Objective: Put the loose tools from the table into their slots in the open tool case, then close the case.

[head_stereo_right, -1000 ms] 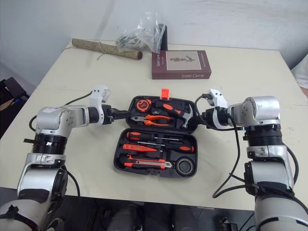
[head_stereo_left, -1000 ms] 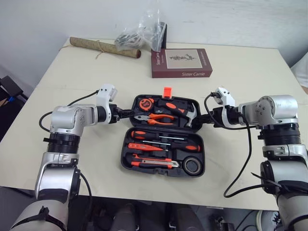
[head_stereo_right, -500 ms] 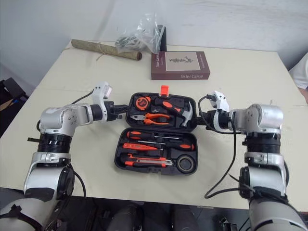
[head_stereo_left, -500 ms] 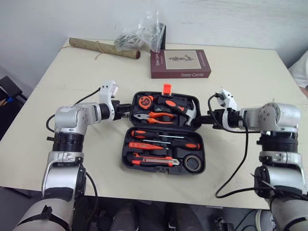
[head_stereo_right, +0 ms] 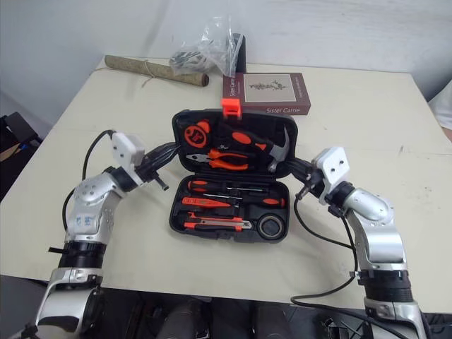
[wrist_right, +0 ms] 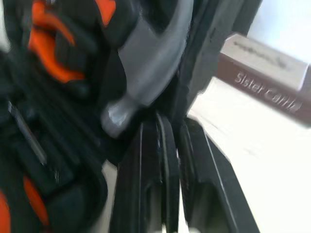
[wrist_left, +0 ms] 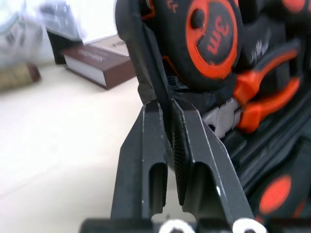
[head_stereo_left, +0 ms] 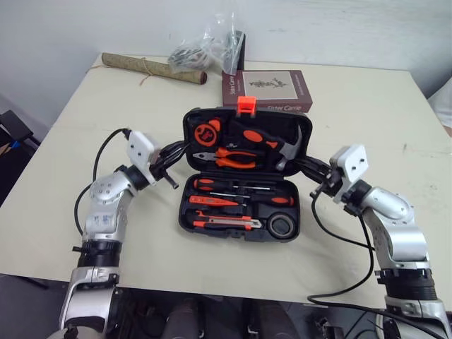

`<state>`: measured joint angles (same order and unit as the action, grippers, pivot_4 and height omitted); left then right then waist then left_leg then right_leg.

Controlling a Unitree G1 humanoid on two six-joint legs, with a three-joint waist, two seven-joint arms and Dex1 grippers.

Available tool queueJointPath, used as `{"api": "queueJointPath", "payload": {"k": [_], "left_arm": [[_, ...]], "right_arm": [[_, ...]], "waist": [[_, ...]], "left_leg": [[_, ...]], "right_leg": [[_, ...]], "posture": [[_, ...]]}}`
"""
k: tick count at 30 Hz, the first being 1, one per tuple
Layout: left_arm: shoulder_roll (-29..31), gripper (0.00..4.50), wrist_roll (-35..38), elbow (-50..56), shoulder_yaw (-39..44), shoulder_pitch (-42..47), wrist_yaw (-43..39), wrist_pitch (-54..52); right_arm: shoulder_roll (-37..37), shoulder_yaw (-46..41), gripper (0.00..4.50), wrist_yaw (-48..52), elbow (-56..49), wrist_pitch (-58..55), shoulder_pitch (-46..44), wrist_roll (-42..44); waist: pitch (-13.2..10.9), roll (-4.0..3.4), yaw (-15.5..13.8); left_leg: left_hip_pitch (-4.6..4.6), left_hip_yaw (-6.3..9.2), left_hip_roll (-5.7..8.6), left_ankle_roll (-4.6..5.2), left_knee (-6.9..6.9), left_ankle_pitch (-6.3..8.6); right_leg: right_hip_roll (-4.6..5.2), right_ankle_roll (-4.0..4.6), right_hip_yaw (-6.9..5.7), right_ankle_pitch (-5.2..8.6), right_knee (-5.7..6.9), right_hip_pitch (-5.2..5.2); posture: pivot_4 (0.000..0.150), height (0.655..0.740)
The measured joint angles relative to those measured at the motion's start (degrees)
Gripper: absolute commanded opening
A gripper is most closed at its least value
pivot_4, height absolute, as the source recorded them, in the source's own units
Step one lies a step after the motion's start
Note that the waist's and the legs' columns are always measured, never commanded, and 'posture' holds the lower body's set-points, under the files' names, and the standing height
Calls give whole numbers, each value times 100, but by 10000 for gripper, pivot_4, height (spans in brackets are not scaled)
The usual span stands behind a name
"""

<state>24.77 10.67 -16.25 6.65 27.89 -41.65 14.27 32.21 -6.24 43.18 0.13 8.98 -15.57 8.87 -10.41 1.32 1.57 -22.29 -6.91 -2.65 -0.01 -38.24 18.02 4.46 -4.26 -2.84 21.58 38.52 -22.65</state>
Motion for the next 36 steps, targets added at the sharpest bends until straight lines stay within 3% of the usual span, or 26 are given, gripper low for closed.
{"api": "queueJointPath", "payload": {"k": [2,5,10,13,16,19,22,25,26,30,36], "left_arm": [[144,782,-381,-37,-92,-236,60,800],[199,10428,-686,-104,-98,-569,327,1528],[512,33387,-719,430,3,-1619,446,1556],[879,33387,253,1389,797,-3090,364,384],[1411,33387,908,1685,1580,-3705,168,-489],[1671,25174,1163,1731,1676,-3394,-103,-881],[1629,13116,1155,1414,1077,-2005,-245,-1326],[1393,101,827,671,275,-484,-473,-1567],[1320,0,728,470,107,-218,-507,-1598],[860,0,204,-905,-638,1004,-783,-1633],[189,0,-438,-3073,-1171,2264,-1008,-1198]], "right_arm": [[159,129,0,-57,399,1282,231,-366],[347,293,13494,-223,1046,2711,428,-850],[729,420,38943,-364,1733,3888,645,-1441],[1207,308,38943,-322,1822,4060,1099,-1302],[1578,73,38943,49,1512,3422,1729,-454],[1855,110,30911,654,712,2480,2338,541],[2072,268,17999,1079,-516,1079,3056,1506],[2175,575,3041,1226,-1607,-86,3341,1889],[2176,648,733,1235,-1789,-308,3363,1933],[2172,943,733,1240,-2335,-1198,3304,1969],[1850,1237,733,1208,-2219,-1523,2841,1501]], "waist": [[0,0,2],[1,0,16],[-1,-2,118],[-2,-2,170],[-3,-2,80],[-11,-18,-88],[-5,-14,-256],[2,-12,-263],[2,-12,-233],[3,-5,-150],[-6,16,-146]], "left_leg": [[21,0,0,3,3,1],[44,-2,-3,4,-1,1],[118,-4,-14,0,37,2],[115,4,-19,-2,52,4],[123,20,-13,2,38,1],[171,41,-4,48,35,34],[182,54,-4,45,35,44],[176,41,-4,15,33,36],[172,31,-6,16,31,36],[115,21,-7,23,4,39],[100,10,-8,27,-29,37]], "right_leg": [[2,0,0,0,-23,21],[4,0,2,0,-21,42],[-2,1,1,1,-52,108],[-1,2,0,1,-65,111],[7,3,-10,1,-67,132],[15,3,-22,1,-81,201],[15,5,-25,1,-92,228],[9,5,-24,1,-95,221],[5,4,-21,1,-95,214],[-3,-5,-20,-3,-78,165],[-4,-9,-14,-4,-74,144]], "posture": [[1500,7400],[1500,7400],[1500,7400],[1500,7400],[1500,7400],[1500,7400],[1500,7400],[1500,7400],[1500,7400],[1500,7400],[1500,7400]]}}
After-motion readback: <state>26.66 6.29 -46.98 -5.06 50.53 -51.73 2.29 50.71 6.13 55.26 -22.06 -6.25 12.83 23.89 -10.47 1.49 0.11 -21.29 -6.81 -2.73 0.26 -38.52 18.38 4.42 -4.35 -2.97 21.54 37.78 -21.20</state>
